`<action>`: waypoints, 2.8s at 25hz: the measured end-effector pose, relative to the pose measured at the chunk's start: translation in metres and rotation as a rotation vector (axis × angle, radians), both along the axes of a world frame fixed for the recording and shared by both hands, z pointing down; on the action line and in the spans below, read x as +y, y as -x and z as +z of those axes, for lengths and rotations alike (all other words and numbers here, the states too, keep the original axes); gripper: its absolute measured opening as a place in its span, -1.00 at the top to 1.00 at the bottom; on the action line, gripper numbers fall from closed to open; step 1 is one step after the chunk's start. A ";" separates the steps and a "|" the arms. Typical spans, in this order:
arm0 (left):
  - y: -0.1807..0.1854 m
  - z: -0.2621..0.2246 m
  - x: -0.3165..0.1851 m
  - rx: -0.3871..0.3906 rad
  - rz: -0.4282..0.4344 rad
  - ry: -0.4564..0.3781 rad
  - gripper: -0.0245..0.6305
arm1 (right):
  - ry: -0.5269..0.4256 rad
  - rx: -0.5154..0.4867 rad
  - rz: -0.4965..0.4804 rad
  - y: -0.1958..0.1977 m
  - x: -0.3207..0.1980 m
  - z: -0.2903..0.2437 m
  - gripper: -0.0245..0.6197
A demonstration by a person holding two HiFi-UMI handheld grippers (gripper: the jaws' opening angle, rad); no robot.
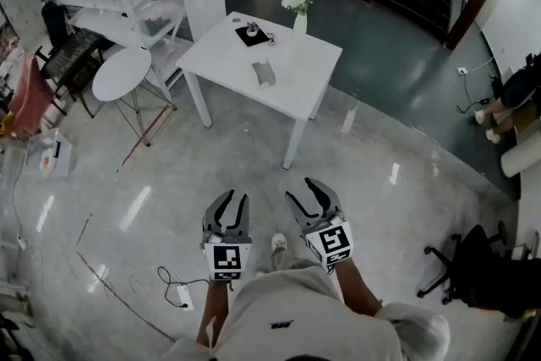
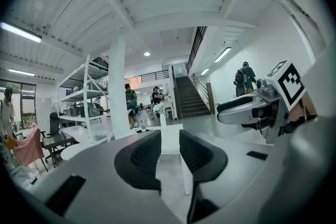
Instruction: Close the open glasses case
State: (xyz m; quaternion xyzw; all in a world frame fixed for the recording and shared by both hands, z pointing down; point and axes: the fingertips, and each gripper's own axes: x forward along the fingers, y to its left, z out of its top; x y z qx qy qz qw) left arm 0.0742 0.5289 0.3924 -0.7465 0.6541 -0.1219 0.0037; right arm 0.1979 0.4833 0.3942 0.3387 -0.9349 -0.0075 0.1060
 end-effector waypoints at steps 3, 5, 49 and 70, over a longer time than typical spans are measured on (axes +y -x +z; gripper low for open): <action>-0.002 0.000 -0.023 -0.004 -0.006 0.001 0.56 | 0.002 -0.009 -0.012 -0.001 -0.025 0.000 0.24; -0.004 0.000 -0.038 -0.010 -0.008 0.005 0.56 | 0.005 -0.011 -0.016 -0.001 -0.042 0.000 0.24; 0.035 0.007 -0.245 -0.033 -0.062 0.045 0.57 | 0.080 -0.019 -0.081 0.044 -0.253 0.016 0.27; 0.118 0.004 -0.353 -0.024 0.048 0.047 0.57 | 0.083 -0.004 0.013 0.127 -0.349 0.012 0.28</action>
